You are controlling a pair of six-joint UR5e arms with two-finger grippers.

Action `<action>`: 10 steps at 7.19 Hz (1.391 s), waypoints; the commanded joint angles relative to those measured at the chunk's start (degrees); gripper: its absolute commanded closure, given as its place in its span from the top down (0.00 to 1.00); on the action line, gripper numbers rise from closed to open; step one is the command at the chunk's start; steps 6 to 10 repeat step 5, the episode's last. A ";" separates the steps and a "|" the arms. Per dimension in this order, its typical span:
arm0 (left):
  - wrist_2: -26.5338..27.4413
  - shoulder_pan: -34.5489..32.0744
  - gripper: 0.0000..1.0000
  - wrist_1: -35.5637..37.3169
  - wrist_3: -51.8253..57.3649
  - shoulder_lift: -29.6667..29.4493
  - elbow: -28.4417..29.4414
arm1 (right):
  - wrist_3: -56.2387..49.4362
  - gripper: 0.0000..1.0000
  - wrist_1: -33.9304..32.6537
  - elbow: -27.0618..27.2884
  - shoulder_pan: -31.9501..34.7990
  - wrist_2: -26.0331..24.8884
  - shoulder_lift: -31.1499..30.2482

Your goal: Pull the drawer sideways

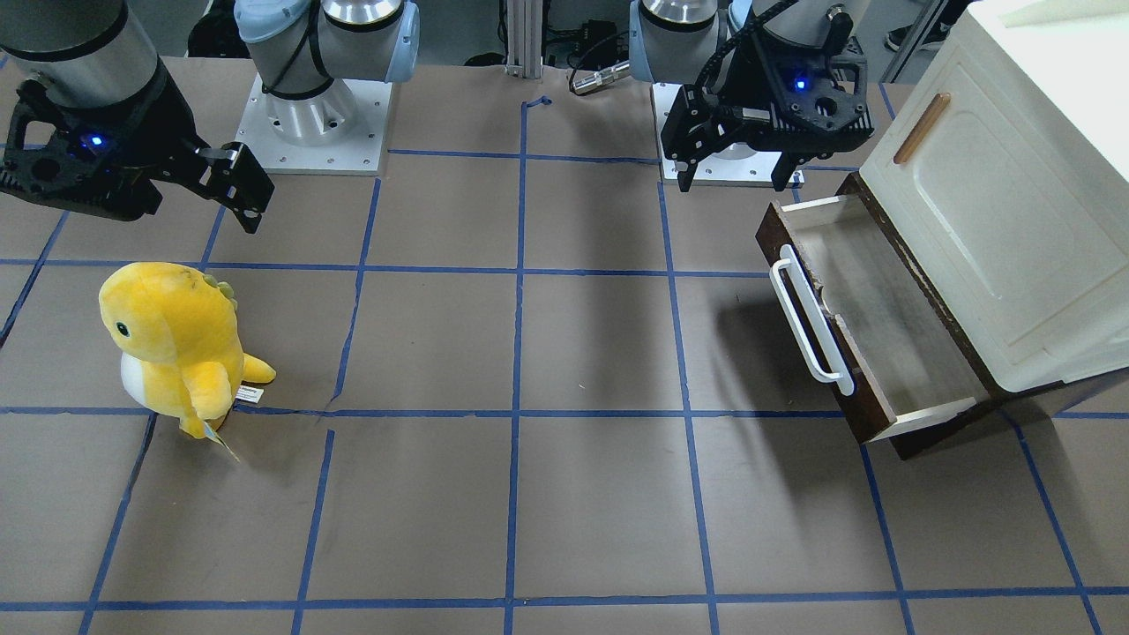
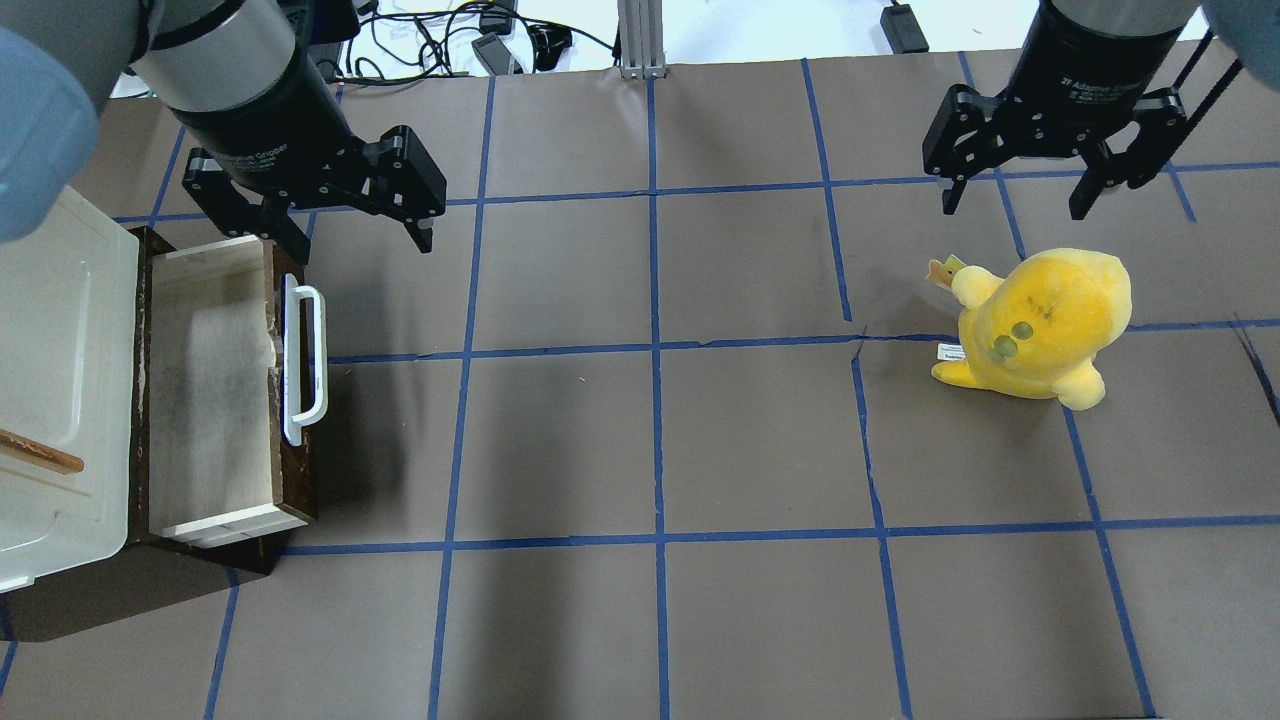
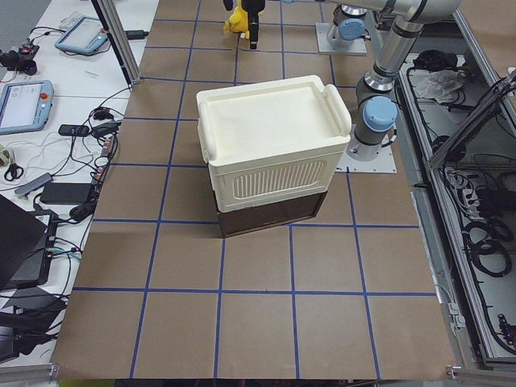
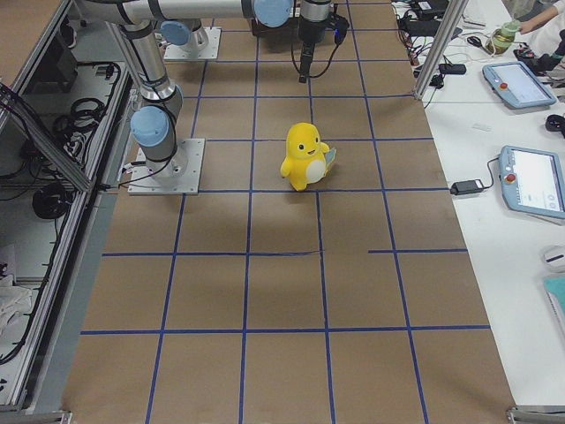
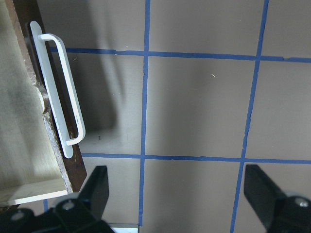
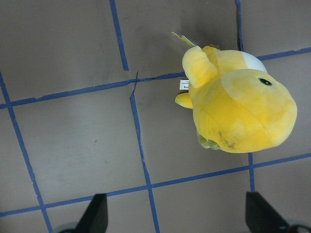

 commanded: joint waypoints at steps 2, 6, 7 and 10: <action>0.00 0.00 1.00 0.02 0.00 0.27 -0.58 | 0.00 1.00 0.09 0.00 0.02 0.00 0.00; 0.00 0.00 1.00 0.02 0.00 0.63 -0.94 | 0.00 1.00 0.00 0.00 -0.07 0.00 0.00; 0.00 0.00 1.00 0.02 0.00 0.63 -0.94 | 0.00 1.00 0.00 0.00 -0.07 0.00 0.00; 0.00 0.00 1.00 0.02 0.00 0.63 -0.94 | 0.00 1.00 0.00 0.00 -0.07 0.00 0.00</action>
